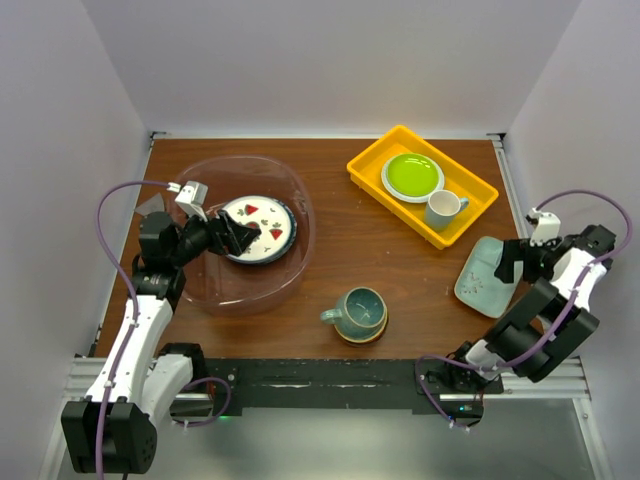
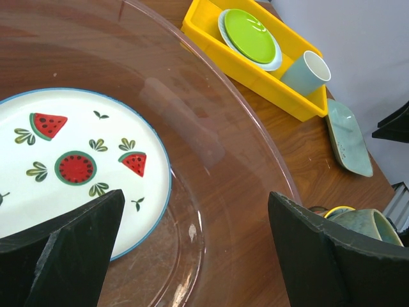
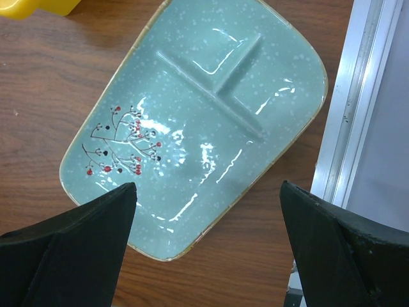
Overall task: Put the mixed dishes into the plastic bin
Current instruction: Pick up the plate at the center of the board.
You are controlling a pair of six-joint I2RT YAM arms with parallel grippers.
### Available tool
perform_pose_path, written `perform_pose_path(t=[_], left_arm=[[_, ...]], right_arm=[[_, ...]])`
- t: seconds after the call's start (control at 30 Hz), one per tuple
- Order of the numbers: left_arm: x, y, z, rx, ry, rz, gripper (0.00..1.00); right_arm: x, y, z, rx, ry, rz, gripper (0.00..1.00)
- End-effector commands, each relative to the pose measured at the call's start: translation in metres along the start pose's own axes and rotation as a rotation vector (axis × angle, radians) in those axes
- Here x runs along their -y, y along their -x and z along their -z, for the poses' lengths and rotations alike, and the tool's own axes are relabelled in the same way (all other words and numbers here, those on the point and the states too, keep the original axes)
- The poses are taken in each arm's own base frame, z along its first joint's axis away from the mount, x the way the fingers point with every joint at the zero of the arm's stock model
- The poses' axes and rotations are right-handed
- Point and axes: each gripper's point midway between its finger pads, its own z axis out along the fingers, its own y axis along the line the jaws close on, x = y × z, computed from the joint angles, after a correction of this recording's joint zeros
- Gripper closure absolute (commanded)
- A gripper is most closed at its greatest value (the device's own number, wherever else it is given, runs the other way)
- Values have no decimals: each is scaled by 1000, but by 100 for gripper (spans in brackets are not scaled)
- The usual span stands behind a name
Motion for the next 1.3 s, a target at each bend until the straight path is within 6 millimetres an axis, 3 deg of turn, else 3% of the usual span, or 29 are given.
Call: perform_pose_path(t=[0.0, 0.97, 1.1, 1.27], left_arm=[[-1, 8, 0, 29, 2, -54, 0], [-3, 7, 0, 21, 6, -52, 0], [-5, 6, -1, 18, 12, -50, 0], [-7, 4, -3, 10, 15, -45, 0]], right_arm=[[12, 1, -4, 12, -31, 22, 2], [25, -10, -27, 13, -39, -32, 4], [25, -18, -35, 1, -34, -51, 7], [23, -29, -46, -29, 2, -77, 21]])
